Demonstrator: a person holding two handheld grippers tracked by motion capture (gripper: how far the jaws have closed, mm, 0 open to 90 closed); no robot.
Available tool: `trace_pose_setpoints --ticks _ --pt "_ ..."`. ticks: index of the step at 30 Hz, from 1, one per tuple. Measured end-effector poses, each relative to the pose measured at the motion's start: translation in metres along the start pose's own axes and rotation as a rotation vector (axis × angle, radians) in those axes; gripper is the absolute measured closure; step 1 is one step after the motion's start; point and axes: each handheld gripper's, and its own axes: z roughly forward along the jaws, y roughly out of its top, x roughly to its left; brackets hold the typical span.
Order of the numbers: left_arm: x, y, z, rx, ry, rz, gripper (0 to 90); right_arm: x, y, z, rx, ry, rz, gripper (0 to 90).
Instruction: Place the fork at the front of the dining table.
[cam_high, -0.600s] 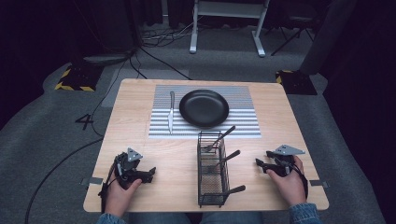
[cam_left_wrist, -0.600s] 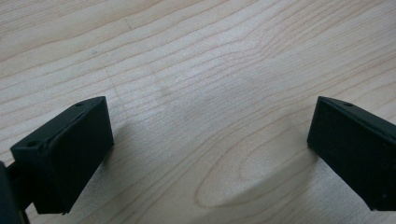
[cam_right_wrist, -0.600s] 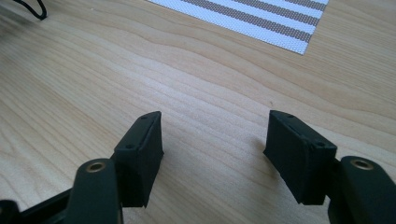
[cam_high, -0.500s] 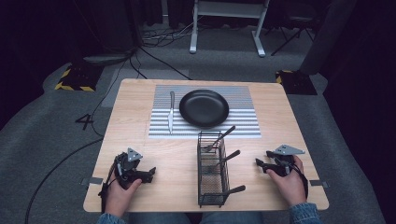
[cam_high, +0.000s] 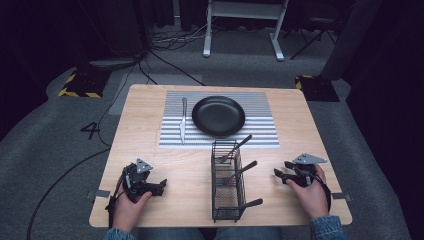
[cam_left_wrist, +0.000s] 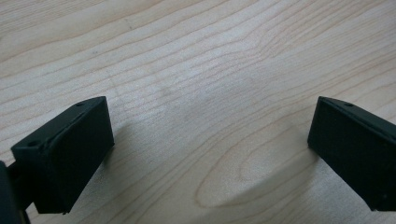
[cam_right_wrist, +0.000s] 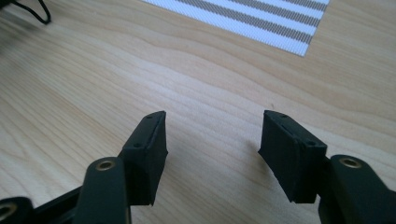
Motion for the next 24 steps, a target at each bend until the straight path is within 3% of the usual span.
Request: trace_pose_setpoints --ticks 6,14,24 --pt "0.000 0.000 0.000 0.000 0.000 0.000 0.4 0.007 0.024 -0.014 -0.039 0.061 0.005 45.2" --pt "0.000 0.000 0.000 0.000 0.000 0.000 0.4 0.027 0.060 -0.032 -0.106 0.146 -0.038 48.2" --pt "0.000 0.000 0.000 0.000 0.000 0.000 0.4 0.055 0.091 -0.036 -0.152 0.235 -0.087 49.9"
